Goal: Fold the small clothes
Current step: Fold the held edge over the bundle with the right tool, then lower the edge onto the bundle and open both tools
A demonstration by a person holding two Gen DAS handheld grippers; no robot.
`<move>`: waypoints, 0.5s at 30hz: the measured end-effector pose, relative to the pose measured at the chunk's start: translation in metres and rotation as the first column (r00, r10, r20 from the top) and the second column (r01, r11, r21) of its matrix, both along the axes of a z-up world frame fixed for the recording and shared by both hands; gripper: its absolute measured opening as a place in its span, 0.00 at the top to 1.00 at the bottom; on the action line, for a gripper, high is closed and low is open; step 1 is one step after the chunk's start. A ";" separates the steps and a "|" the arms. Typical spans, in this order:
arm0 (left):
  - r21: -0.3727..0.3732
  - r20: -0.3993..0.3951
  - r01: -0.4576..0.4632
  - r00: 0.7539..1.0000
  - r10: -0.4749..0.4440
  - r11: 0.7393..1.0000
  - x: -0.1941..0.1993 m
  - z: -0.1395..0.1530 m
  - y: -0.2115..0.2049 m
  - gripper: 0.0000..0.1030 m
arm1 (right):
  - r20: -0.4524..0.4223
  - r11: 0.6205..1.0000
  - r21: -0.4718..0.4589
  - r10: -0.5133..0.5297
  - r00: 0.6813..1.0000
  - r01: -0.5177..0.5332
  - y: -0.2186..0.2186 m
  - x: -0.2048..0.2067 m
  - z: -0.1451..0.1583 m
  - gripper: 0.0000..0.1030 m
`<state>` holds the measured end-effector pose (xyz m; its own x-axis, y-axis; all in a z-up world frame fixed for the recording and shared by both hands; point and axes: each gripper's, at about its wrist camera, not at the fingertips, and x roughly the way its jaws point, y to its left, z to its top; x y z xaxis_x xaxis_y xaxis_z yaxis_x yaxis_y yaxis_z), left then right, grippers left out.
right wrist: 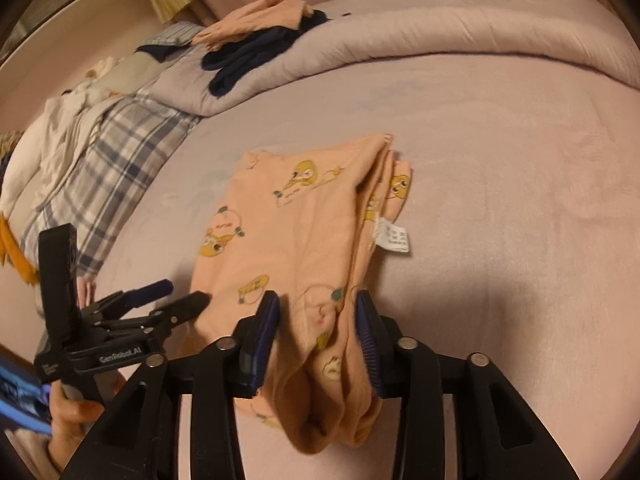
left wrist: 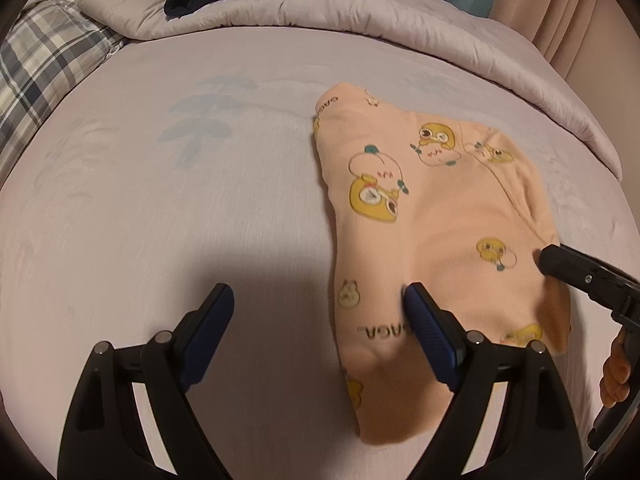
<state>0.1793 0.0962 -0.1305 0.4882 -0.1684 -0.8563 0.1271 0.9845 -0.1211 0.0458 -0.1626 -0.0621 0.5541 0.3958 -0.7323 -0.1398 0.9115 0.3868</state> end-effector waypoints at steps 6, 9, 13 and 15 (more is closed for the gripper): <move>0.002 -0.017 -0.001 1.000 0.001 1.000 -0.006 -0.007 0.001 0.14 | -0.028 1.000 -0.022 0.008 1.000 -0.009 0.004 -0.001 -0.009 0.59; 0.014 -0.023 0.006 1.000 -0.005 1.000 -0.012 -0.008 -0.001 0.14 | -0.034 0.999 -0.041 0.010 0.999 -0.011 0.004 -0.005 -0.011 0.59; 0.034 -0.028 0.016 0.999 -0.015 0.999 -0.019 -0.011 -0.004 0.14 | -0.042 0.998 -0.067 0.004 0.999 -0.007 0.003 -0.011 -0.014 0.59; 0.032 -0.033 0.014 0.999 -0.013 0.999 -0.022 -0.011 -0.004 0.14 | -0.041 0.997 -0.077 0.005 0.999 -0.008 0.003 -0.013 -0.014 0.59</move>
<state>0.1573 0.0924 -0.1416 0.4578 -0.1468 -0.8768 0.1367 0.9862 -0.0937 0.0328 -0.1593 -0.0759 0.5207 0.3408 -0.7827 -0.1318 0.9379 0.3208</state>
